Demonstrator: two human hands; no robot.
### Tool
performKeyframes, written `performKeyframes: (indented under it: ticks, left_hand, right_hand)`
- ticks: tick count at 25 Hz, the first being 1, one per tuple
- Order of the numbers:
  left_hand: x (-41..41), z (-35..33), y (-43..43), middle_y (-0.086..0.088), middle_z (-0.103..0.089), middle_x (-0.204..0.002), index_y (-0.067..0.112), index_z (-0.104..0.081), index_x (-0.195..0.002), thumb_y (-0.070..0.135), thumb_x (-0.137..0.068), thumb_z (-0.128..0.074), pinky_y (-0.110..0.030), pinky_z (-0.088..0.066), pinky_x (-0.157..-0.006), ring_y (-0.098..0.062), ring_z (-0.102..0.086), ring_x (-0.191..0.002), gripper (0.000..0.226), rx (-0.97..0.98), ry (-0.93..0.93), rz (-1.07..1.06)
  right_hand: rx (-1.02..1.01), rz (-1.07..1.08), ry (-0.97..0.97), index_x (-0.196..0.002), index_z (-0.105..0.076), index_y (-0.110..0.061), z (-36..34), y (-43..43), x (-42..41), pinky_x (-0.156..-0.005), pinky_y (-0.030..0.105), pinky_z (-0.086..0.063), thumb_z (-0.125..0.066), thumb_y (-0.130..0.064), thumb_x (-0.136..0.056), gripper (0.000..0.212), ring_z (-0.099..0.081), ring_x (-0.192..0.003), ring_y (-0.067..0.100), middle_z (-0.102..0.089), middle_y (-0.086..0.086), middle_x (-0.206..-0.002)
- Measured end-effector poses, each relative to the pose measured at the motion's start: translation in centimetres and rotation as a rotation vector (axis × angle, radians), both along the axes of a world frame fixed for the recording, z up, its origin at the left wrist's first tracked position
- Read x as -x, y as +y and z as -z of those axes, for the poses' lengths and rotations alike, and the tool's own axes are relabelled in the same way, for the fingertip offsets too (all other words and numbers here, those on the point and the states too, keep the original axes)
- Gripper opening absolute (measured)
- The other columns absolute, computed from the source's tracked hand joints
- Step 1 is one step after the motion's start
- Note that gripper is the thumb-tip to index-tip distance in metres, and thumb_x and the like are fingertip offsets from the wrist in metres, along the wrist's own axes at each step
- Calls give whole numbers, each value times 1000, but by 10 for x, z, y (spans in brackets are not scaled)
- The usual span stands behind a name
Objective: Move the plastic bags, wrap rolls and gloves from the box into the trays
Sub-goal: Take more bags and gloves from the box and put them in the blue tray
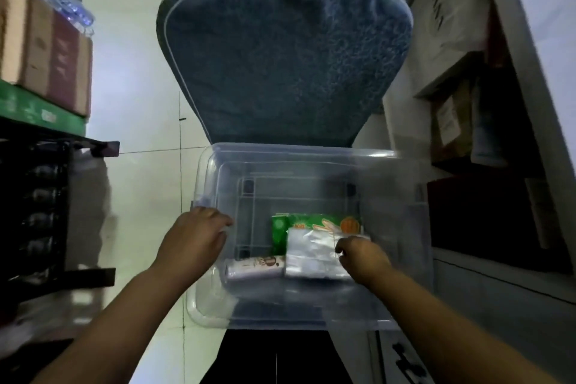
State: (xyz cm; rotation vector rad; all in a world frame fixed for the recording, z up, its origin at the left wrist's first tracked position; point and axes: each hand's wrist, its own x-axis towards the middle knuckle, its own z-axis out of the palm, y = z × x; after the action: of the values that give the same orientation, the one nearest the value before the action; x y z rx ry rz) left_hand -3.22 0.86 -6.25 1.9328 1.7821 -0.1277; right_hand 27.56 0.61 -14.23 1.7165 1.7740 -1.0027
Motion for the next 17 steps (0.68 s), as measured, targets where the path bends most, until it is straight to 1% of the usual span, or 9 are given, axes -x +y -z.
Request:
performKeyframes:
  ticks: [3,4,7,9,11,13,15,16,17]
  left_hand:
    - [-3,22,4,-3,-72,-109,21,-70,-105,21,-80,-69,-37,-48,-91,-23,-66,-99,25,31,76,67]
    - [-4,30,4,-4,-73,-105,20,-71,-102,19,-76,-73,-39,-49,-90,-24,-67,-96,26,44,98,96]
    - [-7,46,0,-8,-76,-87,15,-74,-88,9,-58,-84,-42,-55,-77,-27,-70,-79,32,11,126,186]
    - [-13,57,-2,-7,-75,-82,15,-75,-86,7,-56,-83,-41,-54,-74,-27,-70,-75,32,-1,149,221]
    - [-18,65,-3,-7,-75,-81,15,-75,-84,8,-55,-83,-40,-55,-73,-27,-69,-73,31,7,154,212]
    - [-24,69,-3,-6,-75,-77,16,-75,-79,9,-50,-86,-39,-57,-69,-25,-69,-69,32,14,152,198]
    - [-29,72,-4,-4,-75,-77,17,-76,-79,9,-48,-88,-37,-57,-65,-23,-70,-69,34,22,126,178]
    - [-32,75,-4,-4,-76,-81,18,-75,-83,10,-53,-86,-37,-57,-67,-23,-70,-73,34,54,100,151]
    - [-34,76,-5,-4,-75,-89,19,-74,-90,11,-62,-82,-37,-56,-72,-24,-69,-80,31,95,62,101]
  right_hand:
    - [-23,-121,-42,-123,-52,-18,46,15,3,-91,35,-45,-54,-19,-85,38,-47,-118,34,-46,17,-131]
    - [-13,-144,-47,-126,-48,-17,62,17,3,-93,36,-43,-56,-22,-85,41,-44,-119,34,-44,17,-132]
    - [18,-107,-35,-131,-41,-14,94,18,2,-100,35,-36,-56,-33,-86,51,-41,-124,31,-43,14,-136]
    - [11,-127,-28,-132,-40,-13,109,14,1,-105,35,-30,-56,-36,-85,54,-38,-126,30,-43,14,-136]
    - [47,-102,-19,-127,-44,-12,116,15,0,-104,34,-30,-62,-36,-80,55,-40,-123,30,-45,14,-133]
    - [102,-98,7,-114,-56,-13,116,21,-3,-96,31,-36,-67,-36,-75,46,-45,-115,31,-51,15,-125]
    - [152,-104,73,-93,-62,-15,111,26,-6,-78,28,-39,-68,-33,-74,26,-50,-100,29,-55,16,-110]
    - [168,-82,112,-81,-58,-18,106,28,-8,-69,25,-36,-68,-30,-75,16,-52,-90,27,-54,14,-99]
    - [175,-38,142,-70,-51,-23,100,30,-8,-62,26,-33,-68,-27,-76,19,-51,-81,25,-53,11,-89]
